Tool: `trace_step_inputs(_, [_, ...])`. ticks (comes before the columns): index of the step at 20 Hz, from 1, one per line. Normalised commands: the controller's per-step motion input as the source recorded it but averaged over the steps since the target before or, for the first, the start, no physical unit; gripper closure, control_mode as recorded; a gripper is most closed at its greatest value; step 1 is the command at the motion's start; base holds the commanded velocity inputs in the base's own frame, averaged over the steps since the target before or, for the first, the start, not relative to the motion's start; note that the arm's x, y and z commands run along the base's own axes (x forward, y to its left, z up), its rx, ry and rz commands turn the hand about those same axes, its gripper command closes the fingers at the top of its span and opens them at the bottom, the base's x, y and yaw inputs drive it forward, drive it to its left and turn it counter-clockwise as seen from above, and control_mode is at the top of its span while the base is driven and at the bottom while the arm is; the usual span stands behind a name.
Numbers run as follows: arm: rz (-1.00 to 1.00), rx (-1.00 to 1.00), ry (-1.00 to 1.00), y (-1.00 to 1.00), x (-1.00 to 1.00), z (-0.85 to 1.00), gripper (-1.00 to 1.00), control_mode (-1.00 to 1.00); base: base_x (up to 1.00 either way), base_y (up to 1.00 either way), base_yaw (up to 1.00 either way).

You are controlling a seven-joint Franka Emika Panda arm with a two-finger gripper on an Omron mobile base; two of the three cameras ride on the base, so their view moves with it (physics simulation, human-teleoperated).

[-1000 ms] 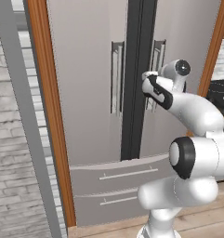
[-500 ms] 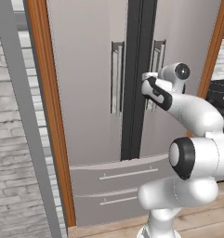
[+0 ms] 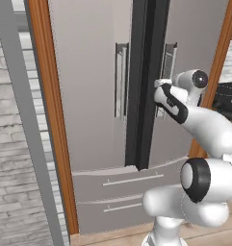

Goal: Open the fridge, remove the apple, lime, and fish, and place them on any counter.

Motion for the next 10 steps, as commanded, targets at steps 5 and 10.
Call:
trace_step_inputs(5, [-0.02, 0.07, 0.0, -0.79, -1.0, -0.18, 1.0, -1.0, 0.0, 0.0, 0.0])
trace_step_inputs(10, [-0.03, 0.15, 0.0, -1.0, -1.0, -0.28, 1.0, -1.0, 0.0, 0.0, 0.0])
